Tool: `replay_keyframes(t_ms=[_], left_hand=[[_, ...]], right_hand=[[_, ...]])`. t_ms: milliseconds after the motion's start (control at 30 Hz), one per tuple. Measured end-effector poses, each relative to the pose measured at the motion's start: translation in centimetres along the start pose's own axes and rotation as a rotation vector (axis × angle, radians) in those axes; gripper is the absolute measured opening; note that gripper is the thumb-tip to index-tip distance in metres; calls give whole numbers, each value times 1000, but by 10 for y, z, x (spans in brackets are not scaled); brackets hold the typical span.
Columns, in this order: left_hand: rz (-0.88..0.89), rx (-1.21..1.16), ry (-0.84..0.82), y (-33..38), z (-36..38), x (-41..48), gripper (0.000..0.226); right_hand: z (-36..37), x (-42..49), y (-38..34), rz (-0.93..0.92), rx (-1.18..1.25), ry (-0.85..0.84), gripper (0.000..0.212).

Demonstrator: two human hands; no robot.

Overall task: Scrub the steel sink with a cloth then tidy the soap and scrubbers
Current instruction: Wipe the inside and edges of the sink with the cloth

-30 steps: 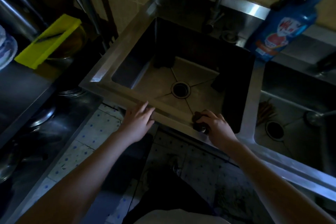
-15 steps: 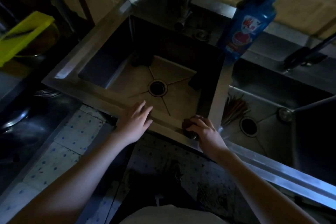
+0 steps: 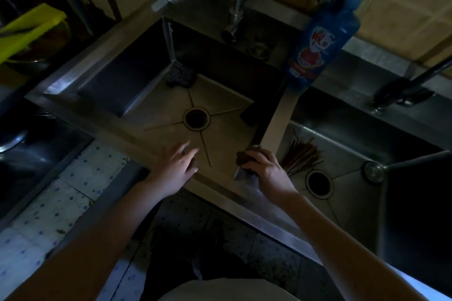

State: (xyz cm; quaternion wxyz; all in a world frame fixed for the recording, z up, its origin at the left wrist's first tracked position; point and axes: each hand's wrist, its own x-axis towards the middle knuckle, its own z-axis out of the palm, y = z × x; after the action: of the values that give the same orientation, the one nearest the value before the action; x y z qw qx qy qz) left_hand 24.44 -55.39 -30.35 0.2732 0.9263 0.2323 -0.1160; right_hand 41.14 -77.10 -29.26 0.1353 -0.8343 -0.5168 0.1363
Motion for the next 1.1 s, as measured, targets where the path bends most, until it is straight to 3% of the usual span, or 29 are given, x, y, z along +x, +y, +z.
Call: replay_keyframes(t_ms=[133, 267, 567, 833, 1100], left_hand=[[-17, 77, 46, 5, 8, 4, 48], [-66, 128, 45, 13, 14, 12, 47], [-48, 198, 121, 22, 8, 27, 49], [-52, 203, 80, 28, 6, 46, 49], [65, 144, 85, 67, 22, 54, 57]], right_hand=[[-16, 18, 28, 59, 41, 66, 36], [-34, 32, 66, 217, 71, 121, 51], [-51, 85, 113, 212, -66, 39, 53], [-66, 130, 129, 256, 11, 5, 53], [-51, 103, 104, 168, 46, 44, 43]])
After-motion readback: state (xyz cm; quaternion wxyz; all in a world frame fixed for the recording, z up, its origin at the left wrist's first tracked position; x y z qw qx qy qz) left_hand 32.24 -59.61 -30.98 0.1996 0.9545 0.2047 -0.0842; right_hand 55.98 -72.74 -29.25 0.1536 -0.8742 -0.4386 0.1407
